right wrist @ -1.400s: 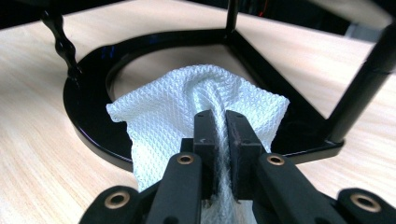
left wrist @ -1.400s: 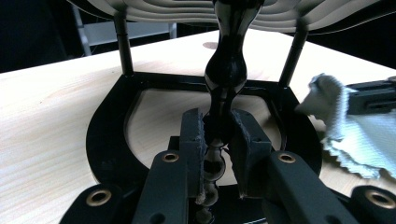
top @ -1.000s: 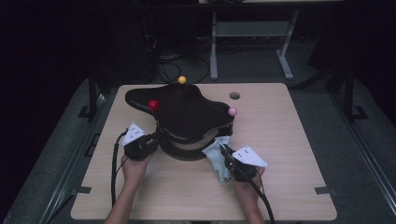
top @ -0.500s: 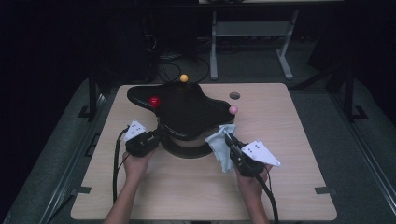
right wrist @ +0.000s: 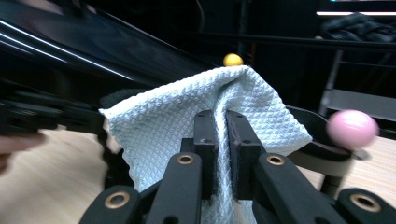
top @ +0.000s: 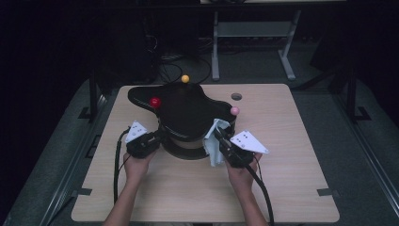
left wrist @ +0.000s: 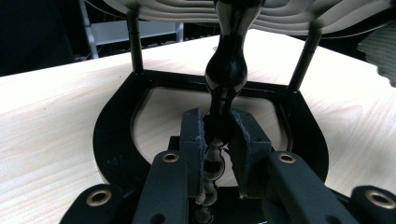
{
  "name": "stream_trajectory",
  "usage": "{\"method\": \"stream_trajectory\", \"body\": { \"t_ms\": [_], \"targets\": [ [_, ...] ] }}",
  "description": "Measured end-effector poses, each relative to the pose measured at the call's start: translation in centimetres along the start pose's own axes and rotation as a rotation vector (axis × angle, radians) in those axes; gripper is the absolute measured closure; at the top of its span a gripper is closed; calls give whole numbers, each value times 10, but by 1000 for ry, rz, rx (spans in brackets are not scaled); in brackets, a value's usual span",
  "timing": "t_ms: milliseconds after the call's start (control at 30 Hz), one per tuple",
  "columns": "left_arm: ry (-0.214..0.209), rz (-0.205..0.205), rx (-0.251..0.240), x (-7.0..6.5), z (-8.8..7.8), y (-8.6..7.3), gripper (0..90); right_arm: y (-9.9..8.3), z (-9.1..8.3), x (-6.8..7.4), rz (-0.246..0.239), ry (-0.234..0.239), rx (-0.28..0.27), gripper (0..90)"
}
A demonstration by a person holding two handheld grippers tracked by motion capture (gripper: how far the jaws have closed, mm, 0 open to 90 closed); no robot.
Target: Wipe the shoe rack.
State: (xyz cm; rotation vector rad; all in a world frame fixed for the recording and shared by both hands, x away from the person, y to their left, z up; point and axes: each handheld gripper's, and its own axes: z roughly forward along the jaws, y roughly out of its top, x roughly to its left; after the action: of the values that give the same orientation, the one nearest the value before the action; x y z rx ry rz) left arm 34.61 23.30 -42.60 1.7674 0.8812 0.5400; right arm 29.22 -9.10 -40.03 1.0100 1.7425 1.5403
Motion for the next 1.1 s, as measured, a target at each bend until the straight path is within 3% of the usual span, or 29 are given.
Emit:
{"method": "stream_trajectory", "body": {
  "t_ms": [233, 400, 467, 567, 1100],
  "targets": [
    [6, -1, -1, -1, 1, 0, 759, 1, 10, -18, 31, -10, 31, 834],
    [11, -1, -3, 0, 1, 0, 759, 6, 4, -1, 8, 42, 6, 834],
    [12, 1, -3, 0, 1, 0, 759, 8, 3, 1, -12, 39, 10, 834],
    [16, 1, -4, -1, 2, 0, 758, 9, 4, -1, 8, 44, 15, 833],
    [18, 8, -7, -1, 2, 0, 759, 19, -16, 28, -27, 100, -44, 832]
  ]
}}
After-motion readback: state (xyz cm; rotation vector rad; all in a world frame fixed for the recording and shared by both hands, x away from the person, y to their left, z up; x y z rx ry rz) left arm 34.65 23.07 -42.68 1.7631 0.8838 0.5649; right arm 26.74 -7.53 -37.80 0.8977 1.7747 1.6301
